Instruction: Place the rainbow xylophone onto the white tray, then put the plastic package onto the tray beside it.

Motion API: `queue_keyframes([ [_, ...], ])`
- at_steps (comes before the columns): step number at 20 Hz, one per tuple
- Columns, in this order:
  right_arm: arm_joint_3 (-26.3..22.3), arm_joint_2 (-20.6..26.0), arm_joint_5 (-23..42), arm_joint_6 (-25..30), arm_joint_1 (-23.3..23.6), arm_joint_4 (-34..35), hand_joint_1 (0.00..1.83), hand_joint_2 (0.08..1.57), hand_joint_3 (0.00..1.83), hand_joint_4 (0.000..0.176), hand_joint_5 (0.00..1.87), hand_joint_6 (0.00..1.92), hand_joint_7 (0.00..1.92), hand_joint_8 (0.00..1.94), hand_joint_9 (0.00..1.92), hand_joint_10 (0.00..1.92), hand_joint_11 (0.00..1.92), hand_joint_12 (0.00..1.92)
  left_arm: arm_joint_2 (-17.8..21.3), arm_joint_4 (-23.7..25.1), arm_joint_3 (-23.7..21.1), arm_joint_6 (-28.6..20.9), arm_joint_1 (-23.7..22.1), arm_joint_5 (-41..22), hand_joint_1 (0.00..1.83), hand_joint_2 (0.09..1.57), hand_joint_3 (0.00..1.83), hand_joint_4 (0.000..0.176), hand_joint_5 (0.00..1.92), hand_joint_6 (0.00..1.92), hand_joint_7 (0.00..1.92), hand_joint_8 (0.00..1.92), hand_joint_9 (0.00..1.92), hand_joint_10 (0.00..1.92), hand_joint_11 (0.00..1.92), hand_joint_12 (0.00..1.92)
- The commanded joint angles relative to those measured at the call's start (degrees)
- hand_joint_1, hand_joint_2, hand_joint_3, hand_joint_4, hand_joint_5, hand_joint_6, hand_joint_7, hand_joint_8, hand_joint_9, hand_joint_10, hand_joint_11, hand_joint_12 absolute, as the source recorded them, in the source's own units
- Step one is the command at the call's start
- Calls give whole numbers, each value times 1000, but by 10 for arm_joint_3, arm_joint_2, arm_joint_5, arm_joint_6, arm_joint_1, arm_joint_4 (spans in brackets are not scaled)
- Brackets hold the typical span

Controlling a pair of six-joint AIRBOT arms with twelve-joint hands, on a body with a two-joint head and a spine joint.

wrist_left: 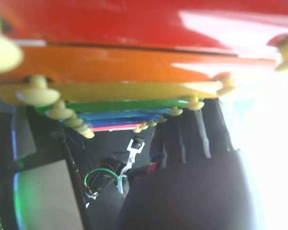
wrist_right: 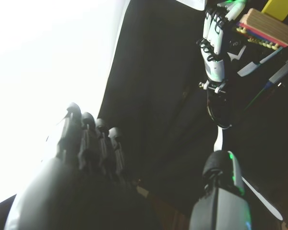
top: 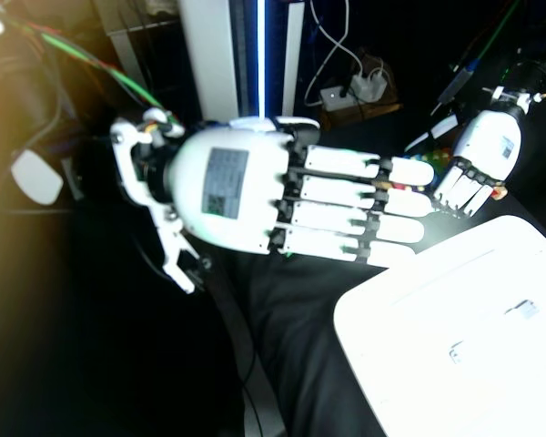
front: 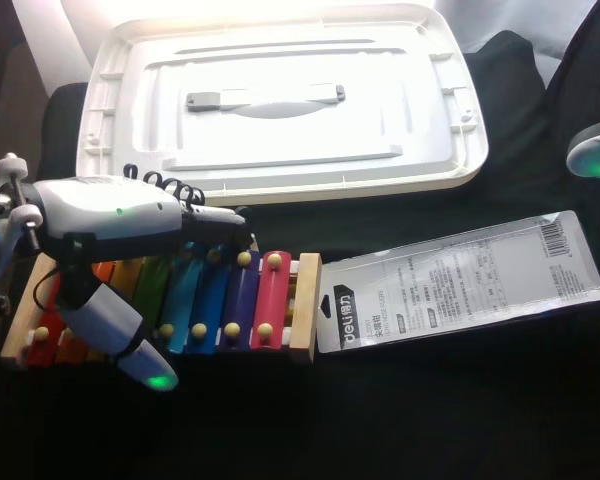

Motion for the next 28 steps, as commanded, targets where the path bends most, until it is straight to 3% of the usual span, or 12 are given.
queue_keyframes([
  [1, 1, -1, 62, 5, 11, 31, 656, 840, 0, 13, 68, 0, 50, 2, 0, 0, 24, 17, 6, -24, 1, 3, -6, -30, 961, 1160, 0, 0, 320, 849, 443, 797, 478, 828, 264, 1208],
  [3, 1, -1, 62, 5, 11, 31, 653, 842, 1, 11, 72, 2, 61, 5, 12, 5, 36, 22, 15, -29, -1, 6, -15, -36, 947, 1150, 0, 0, 432, 624, 483, 687, 523, 776, 396, 1019],
  [8, 1, -1, 62, 5, 11, 31, 663, 836, 0, 16, 68, 1, 56, 1, 18, 4, 48, 28, 56, -32, -22, 6, -47, -66, 1036, 1105, 1, 0, 588, 358, 515, 698, 473, 1044, 367, 1334],
  [11, 2, -1, 61, 5, 11, 31, 659, 835, 0, 13, 65, 1, 67, 4, 23, 4, 71, 39, 89, -32, -38, 5, -72, -84, 856, 1117, 1, 0, 495, 557, 502, 859, 496, 1148, 423, 1457],
  [17, 5, -5, 61, 5, 11, 32, 673, 838, 0, 21, 61, 3, 65, 2, 25, 4, 64, 37, 120, 29, -44, -15, -151, -62, 913, 1075, 0, 0, 489, 491, 470, 886, 435, 1188, 331, 1546],
  [18, 5, -5, 61, 5, 11, 32, 674, 842, 1, 17, 59, 2, 64, 1, 28, 4, 64, 37, 123, 42, -45, -16, -168, -55, 922, 1076, 0, 5, 491, 499, 455, 935, 440, 1198, 347, 1553],
  [19, 5, -6, 61, 5, 11, 32, 664, 834, 0, 26, 55, 0, 71, 3, 31, 5, 70, 39, 124, 61, -45, -16, -191, -41, 970, 1085, 1, 44, 502, 551, 453, 1034, 456, 1282, 389, 1627],
  [20, 6, -7, 61, 5, 11, 32, 655, 840, 0, 32, 51, 0, 71, 3, 36, 6, 86, 46, 124, 82, -43, -17, -212, -27, 951, 1080, 0, 58, 484, 604, 450, 1096, 466, 1336, 409, 1662],
  [23, 8, -10, 61, 5, 14, 32, 665, 854, 6, 27, 34, 0, 70, 2, 34, 4, 79, 44, 108, 226, -28, -94, -304, 17, 972, 1073, 3, 35, 438, 757, 421, 1196, 446, 1394, 377, 1696],
  [24, 8, -10, 61, 5, 14, 32, 678, 858, 7, 20, 28, 0, 66, 0, 34, 3, 82, 46, 99, 265, -22, -120, -328, 25, 1031, 1087, 6, 0, 405, 821, 406, 1274, 462, 1471, 423, 1751],
  [26, 8, -13, 61, 5, 19, 30, 670, 850, 1, 22, 29, 2, 62, 0, 30, 1, 69, 41, 81, 284, -12, -121, -340, 46, 1163, 1054, 0, 0, 363, 962, 404, 1387, 493, 1597, 486, 1871],
  [28, 10, -17, 62, 5, 20, 30, 688, 846, 0, 38, 33, 3, 47, 0, 18, 0, 48, 31, 51, 286, 14, -121, -342, 62, 1024, 1076, 4, 0, 362, 1048, 331, 1440, 384, 1560, 341, 1776],
])
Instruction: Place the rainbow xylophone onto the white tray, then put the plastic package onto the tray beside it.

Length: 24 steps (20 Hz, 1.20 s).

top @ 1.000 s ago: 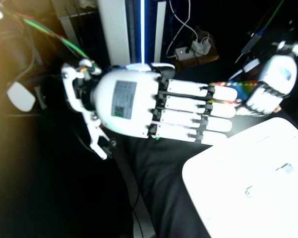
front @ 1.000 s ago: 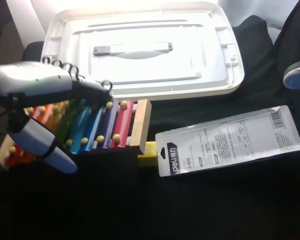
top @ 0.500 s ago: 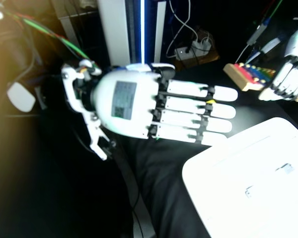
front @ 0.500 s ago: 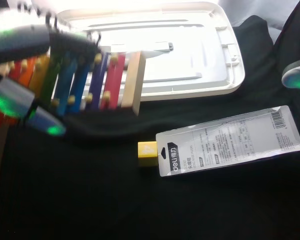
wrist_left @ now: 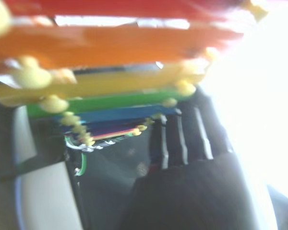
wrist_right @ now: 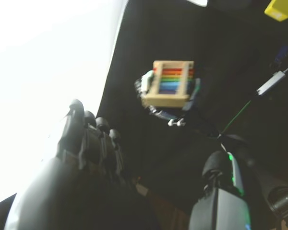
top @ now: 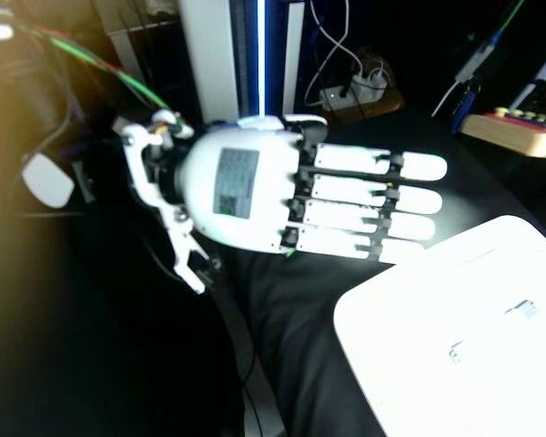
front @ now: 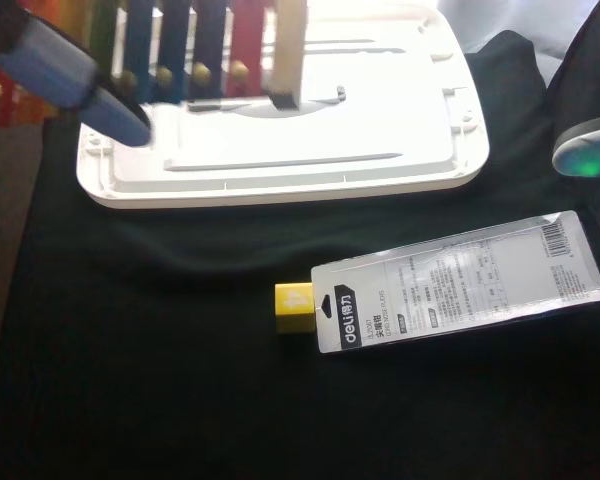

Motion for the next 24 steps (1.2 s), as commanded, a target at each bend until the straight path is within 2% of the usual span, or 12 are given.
queue_keyframes([
  [1, 3, -3, 62, 5, 10, 32, 692, 843, 0, 34, 34, 3, 48, 1, 14, 0, 38, 27, -9, -31, 13, -5, -11, 6, 1025, 1076, 3, 0, 388, 1034, 338, 1428, 396, 1541, 360, 1759],
  [2, 3, -4, 62, 5, 11, 31, 697, 844, 0, 29, 41, 5, 49, 1, 16, 1, 32, 24, -24, -29, 26, -4, -12, 16, 1006, 1071, 0, 0, 389, 1020, 333, 1394, 385, 1507, 342, 1741],
  [4, 4, -7, 62, 5, 13, 29, 662, 846, 0, 15, 21, 0, 43, 0, 0, 0, 15, 16, -54, -29, 55, -4, -12, 32, 1022, 1011, 0, 0, 459, 938, 414, 1381, 463, 1509, 445, 1737],
  [5, 5, -9, 62, 5, 13, 29, 640, 847, 1, 2, 20, 0, 43, 0, 0, 0, 2, 10, -73, -30, 72, -4, -12, 40, 1017, 1046, 5, 0, 478, 912, 450, 1388, 522, 1499, 521, 1741],
  [6, 6, -10, 62, 5, 13, 28, 628, 840, 0, 0, 25, 3, 41, 0, 0, 0, 1, 9, -84, -30, 81, -2, -12, 45, 976, 1057, 6, 0, 469, 896, 454, 1329, 540, 1419, 521, 1632],
  [10, 13, -20, 62, 5, 13, 23, 618, 861, 6, 0, 29, 1, 43, 0, 18, 5, 47, 28, -153, -89, 138, 64, 4, 74, 1039, 1098, 4, 0, 444, 962, 437, 1197, 501, 1276, 433, 1445],
  [14, 18, -29, 62, 5, 13, 18, 622, 851, 0, 0, 27, 0, 54, 3, 35, 9, 80, 40, -218, -171, 205, 109, 32, 76, 982, 1085, 2, 0, 387, 850, 414, 986, 459, 1160, 385, 1451],
  [15, 18, -30, 62, 5, 13, 18, 637, 855, 0, 0, 24, 0, 49, 1, 34, 7, 88, 43, -232, -182, 222, 110, 39, 76, 983, 1092, 2, 0, 380, 841, 425, 956, 459, 1139, 379, 1444],
  [16, 19, -32, 62, 5, 13, 17, 622, 850, 0, 0, 23, 0, 52, 2, 41, 9, 112, 53, -243, -189, 236, 110, 46, 76, 1066, 1082, 0, 0, 386, 898, 421, 1045, 439, 1193, 340, 1471],
  [18, 22, -36, 62, 5, 13, 13, 593, 847, 0, 0, 18, 1, 54, 4, 44, 7, 124, 55, -275, -209, 275, 110, 63, 77, 1047, 1104, 6, 0, 403, 1037, 477, 976, 492, 1021, 350, 1371],
  [22, 23, -39, 62, 5, 16, 7, 568, 838, 0, 0, 51, 11, 94, 14, 87, 18, 197, 80, -317, -247, 329, 110, 83, 78, 1141, 1063, 0, 0, 430, 1035, 526, 964, 555, 1033, 447, 1334],
  [24, 24, -42, 62, 5, 19, 3, 556, 839, 0, 12, 67, 12, 102, 12, 95, 16, 227, 88, -332, -253, 346, 110, 91, 85, 1202, 1027, 0, 0, 435, 976, 526, 953, 564, 1033, 461, 1299],
])
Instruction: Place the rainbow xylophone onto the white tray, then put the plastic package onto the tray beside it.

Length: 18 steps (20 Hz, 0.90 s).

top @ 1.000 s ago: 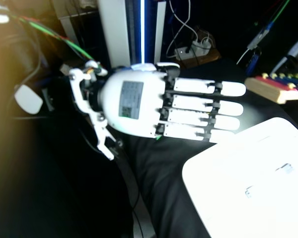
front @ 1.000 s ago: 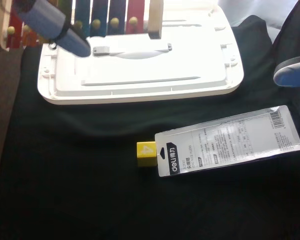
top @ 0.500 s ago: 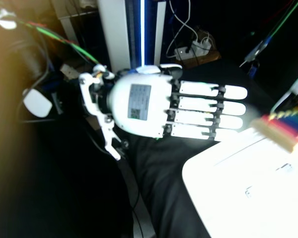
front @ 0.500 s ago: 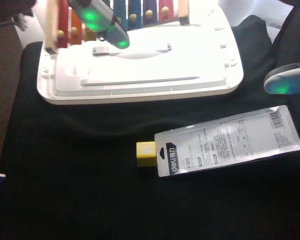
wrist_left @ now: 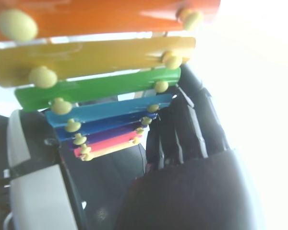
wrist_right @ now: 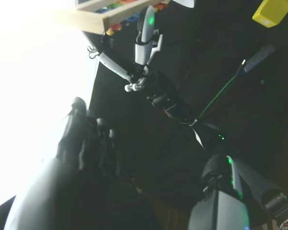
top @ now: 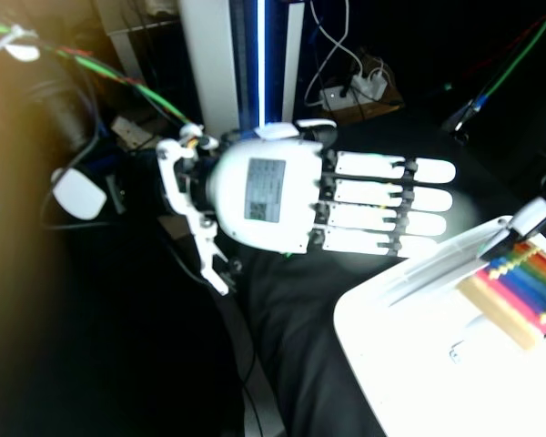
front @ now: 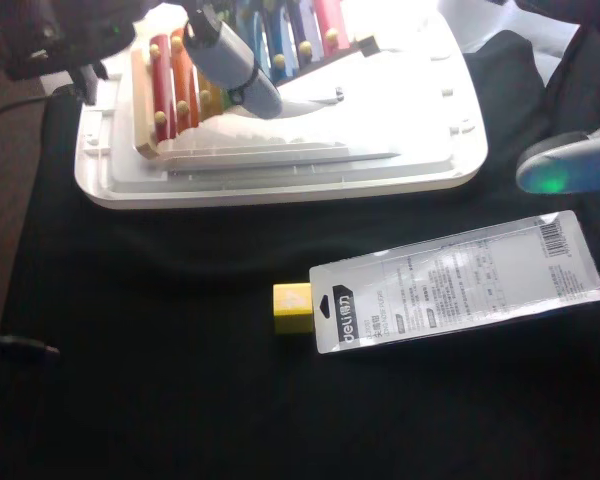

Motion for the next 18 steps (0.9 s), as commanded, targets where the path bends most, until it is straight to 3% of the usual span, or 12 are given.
queue_keyframes([
  [1, 3, -2, 62, 6, 9, 27, 556, 839, 0, 26, 66, 11, 108, 13, 96, 14, 238, 91, -3, -19, 7, -2, -2, -26, 1160, 1037, 0, 0, 439, 968, 510, 932, 524, 1023, 400, 1322],
  [2, 4, -4, 62, 8, 11, 24, 583, 840, 0, 28, 87, 13, 117, 10, 116, 16, 234, 83, -8, -35, 16, -2, 4, -26, 1125, 1052, 0, 0, 442, 852, 475, 835, 472, 1008, 351, 1348],
  [3, 5, -5, 62, 10, 12, 22, 602, 842, 0, 39, 92, 12, 110, 5, 116, 13, 228, 78, -11, -48, 22, -2, 8, -26, 1072, 1051, 0, 14, 434, 836, 473, 750, 457, 953, 338, 1322],
  [5, 6, -7, 62, 14, 13, 19, 603, 837, 0, 29, 81, 6, 109, 4, 119, 13, 231, 78, -21, -59, 35, -3, 16, -21, 1091, 1066, 2, 0, 469, 779, 507, 619, 499, 866, 381, 1272],
  [6, 6, -7, 62, 15, 14, 18, 615, 837, 0, 28, 74, 2, 108, 3, 106, 5, 227, 74, -26, -61, 41, -3, 20, -16, 1010, 1080, 1, 0, 527, 595, 570, 548, 537, 785, 390, 1181],
  [7, 6, -8, 62, 15, 15, 18, 615, 837, 0, 28, 74, 2, 108, 3, 106, 5, 227, 74, -29, -64, 44, -3, 23, -15, 1010, 1080, 1, 0, 527, 595, 570, 548, 537, 785, 390, 1181],
  [9, 6, -9, 62, 16, 16, 16, 634, 849, 3, 45, 87, 6, 131, 10, 121, 9, 201, 59, -35, -69, 52, -3, 27, -9, 1090, 1071, 0, 0, 634, 387, 651, 406, 585, 647, 394, 1066],
  [12, 6, -11, 62, 16, 17, 15, 624, 828, 0, 49, 100, 7, 136, 7, 141, 13, 211, 61, -47, -71, 65, -3, 34, 9, 1044, 1105, 1, 0, 700, 127, 734, 80, 738, 221, 506, 785],
  [13, 6, -11, 62, 16, 17, 14, 653, 815, 0, 77, 115, 9, 143, 6, 134, 7, 224, 64, -51, -73, 69, -4, 36, 13, 1079, 1090, 1, 0, 702, 39, 750, 9, 816, 48, 584, 618],
  [15, 6, -12, 62, 17, 19, 13, 655, 816, 0, 86, 113, 7, 143, 5, 133, 5, 218, 60, -55, -75, 75, -4, 37, 22, 1040, 1082, 0, 0, 696, 19, 733, 1, 803, 14, 574, 551],
  [16, 6, -12, 62, 17, 20, 12, 667, 809, 0, 87, 86, 0, 150, 6, 134, 4, 229, 62, -56, -77, 75, -4, 39, 25, 989, 1070, 0, 0, 649, 0, 684, 0, 739, 0, 368, 630],
  [18, 6, -14, 61, 17, 24, 9, 666, 806, 0, 86, 78, 0, 156, 8, 136, 5, 237, 64, -57, -82, 78, -4, 42, 31, 945, 1065, 0, 0, 607, 0, 647, 0, 683, 0, 302, 629],
])
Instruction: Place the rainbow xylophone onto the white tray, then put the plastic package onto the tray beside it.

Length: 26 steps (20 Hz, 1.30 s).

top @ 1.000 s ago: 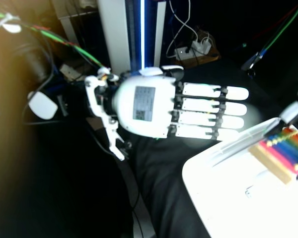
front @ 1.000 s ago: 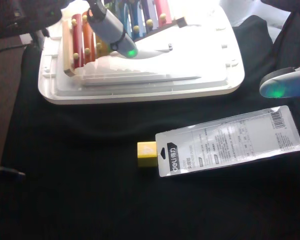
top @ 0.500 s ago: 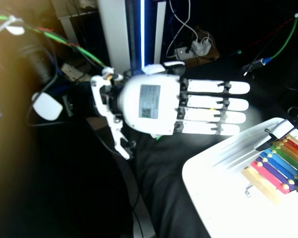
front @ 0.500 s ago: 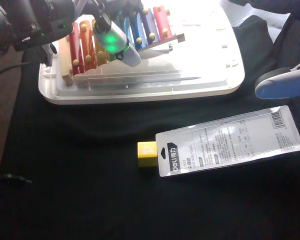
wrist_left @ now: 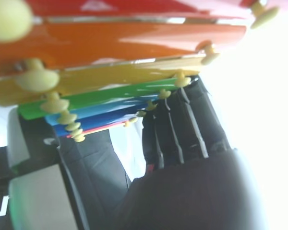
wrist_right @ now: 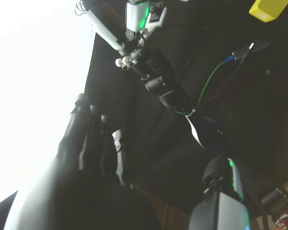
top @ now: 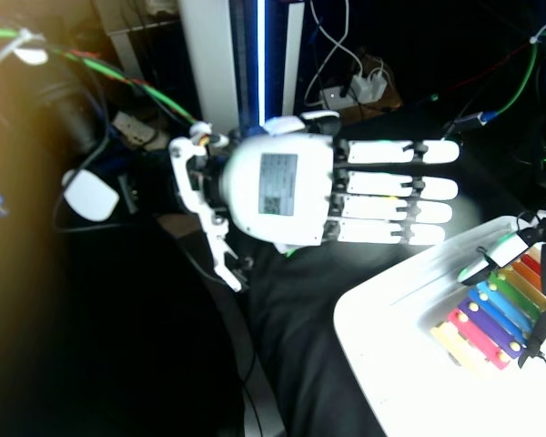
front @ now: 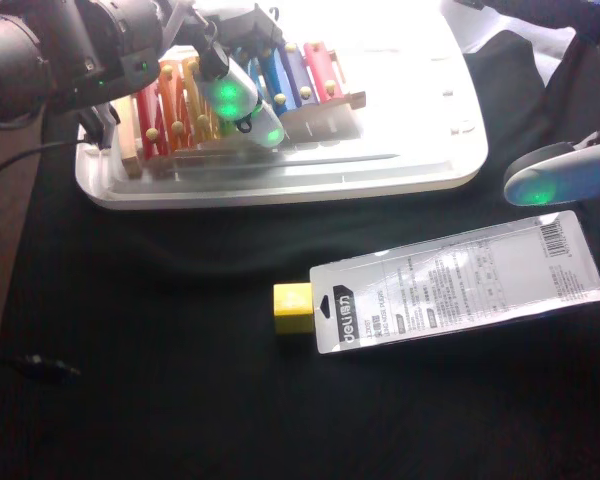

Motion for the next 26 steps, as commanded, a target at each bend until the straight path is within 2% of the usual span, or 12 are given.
queue_keyframes([
  [1, 1, -2, 61, 5, 11, 32, 640, 806, 0, 83, 59, 0, 153, 4, 124, 2, 247, 65, -3, -11, 5, -5, -1, -21, 824, 1020, 0, 0, 409, 0, 476, 0, 448, 0, 137, 576],
  [6, 1, -2, 61, 6, 15, 29, 642, 807, 0, 83, 65, 1, 165, 3, 141, 5, 242, 57, -3, -16, 4, -5, 3, -24, 831, 779, 0, 9, 94, 0, 89, 1, 119, 0, 1, 429],
  [7, 1, -2, 61, 6, 15, 29, 658, 805, 0, 74, 56, 0, 162, 1, 148, 7, 234, 51, -3, -22, 3, -5, 3, -32, 821, 735, 0, 56, 23, 0, 26, 1, 60, 0, 0, 334],
  [11, 1, 0, 61, 9, 18, 24, 701, 792, 0, 83, 30, 0, 165, 2, 154, 6, 236, 47, 17, -114, -18, 15, 16, -90, 699, 693, 0, 91, 0, 0, 0, 0, 1, 0, 0, 54],
  [12, 1, 1, 61, 11, 19, 22, 693, 788, 0, 93, 16, 0, 171, 3, 147, 2, 239, 47, 24, -144, -25, 31, 18, -104, 667, 709, 1, 139, 0, 0, 0, 0, 0, 0, 0, 10],
  [13, 1, 4, 61, 15, 21, 17, 684, 789, 0, 98, 5, 0, 179, 5, 141, 0, 236, 43, 39, -174, -38, 40, 18, -122, 640, 724, 8, 149, 0, 0, 0, 0, 0, 0, 0, 0],
  [15, 1, 8, 60, 26, 27, 5, 677, 783, 0, 107, 3, 0, 173, 2, 130, 0, 228, 39, 71, -226, -74, 82, 15, -154, 722, 714, 1, 130, 0, 0, 0, 0, 0, 0, 0, 0],
  [16, 0, 9, 56, 30, 31, -1, 674, 771, 0, 52, 6, 2, 163, 0, 146, 7, 271, 55, 93, -259, -100, 111, 14, -171, 754, 756, 16, 96, 0, 0, 0, 0, 0, 0, 0, 0],
  [17, -1, 11, 46, 34, 37, -10, 648, 750, 0, 7, 27, 8, 167, 2, 182, 18, 335, 78, 114, -273, -124, 124, 11, -189, 678, 745, 9, 111, 0, 0, 0, 0, 0, 0, 0, 0],
  [24, -14, 38, -58, 83, 100, -144, 559, 668, 0, 0, 2, 0, 118, 0, 139, 0, 253, 18, 233, -241, -254, 154, -9, -247, 723, 662, 0, 47, 0, 0, 0, 0, 0, 0, 0, 0],
  [25, -14, 39, -72, 98, 111, -173, 518, 661, 0, 0, 0, 0, 105, 0, 106, 0, 242, 13, 247, -244, -267, 169, -9, -251, 722, 634, 0, 45, 0, 0, 0, 0, 0, 0, 0, 0],
  [26, -15, 43, -103, 138, 129, -243, 609, 627, 0, 0, 0, 0, 117, 5, 89, 2, 208, 6, 280, -257, -305, 206, -7, -267, 783, 627, 0, 82, 0, 0, 0, 0, 0, 0, 0, 0],
])
